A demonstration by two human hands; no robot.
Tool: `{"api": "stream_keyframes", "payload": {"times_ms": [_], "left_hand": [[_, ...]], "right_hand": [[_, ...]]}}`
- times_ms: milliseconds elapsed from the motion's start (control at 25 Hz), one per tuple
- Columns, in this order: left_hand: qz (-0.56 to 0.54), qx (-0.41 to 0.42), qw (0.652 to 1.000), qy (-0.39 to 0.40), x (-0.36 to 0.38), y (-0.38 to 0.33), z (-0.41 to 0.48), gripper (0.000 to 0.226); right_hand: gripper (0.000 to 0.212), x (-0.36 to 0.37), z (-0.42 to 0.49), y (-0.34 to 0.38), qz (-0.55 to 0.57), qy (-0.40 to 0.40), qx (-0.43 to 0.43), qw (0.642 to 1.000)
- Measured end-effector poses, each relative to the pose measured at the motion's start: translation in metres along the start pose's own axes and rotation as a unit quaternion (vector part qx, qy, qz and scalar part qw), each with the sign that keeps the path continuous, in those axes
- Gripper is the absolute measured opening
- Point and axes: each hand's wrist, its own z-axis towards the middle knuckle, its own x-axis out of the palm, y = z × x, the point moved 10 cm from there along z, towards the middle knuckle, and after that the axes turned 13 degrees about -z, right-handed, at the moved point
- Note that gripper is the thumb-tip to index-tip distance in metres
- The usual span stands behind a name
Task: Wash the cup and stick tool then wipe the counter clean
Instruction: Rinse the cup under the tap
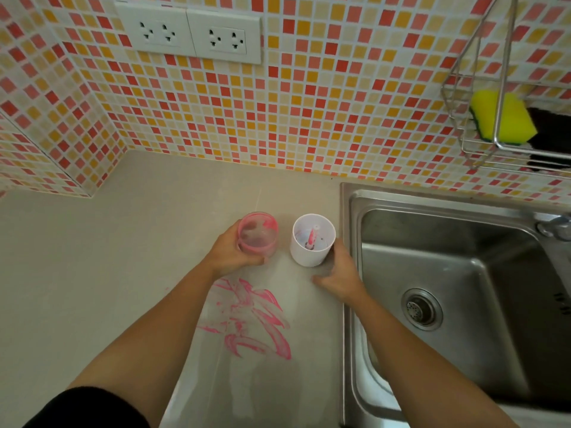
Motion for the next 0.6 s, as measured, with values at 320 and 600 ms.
{"api": "stream_keyframes", "payload": {"times_ms": [320,600], "left_hand": [[0.0,0.155,0.986,-0.055,0.033,-0.137,-0.037,0.084],[-0.026,0.198,0.98,0.027,0.216,-0.183,-0.054,0.085]], "right_hand": [[0.065,-0.083,-0.049,-0.075,-0.217,-0.097,0.016,0.971],[0.064,-0.206,-0.09,-0.188,-0.291,-0.126,0.092,0.944]]}}
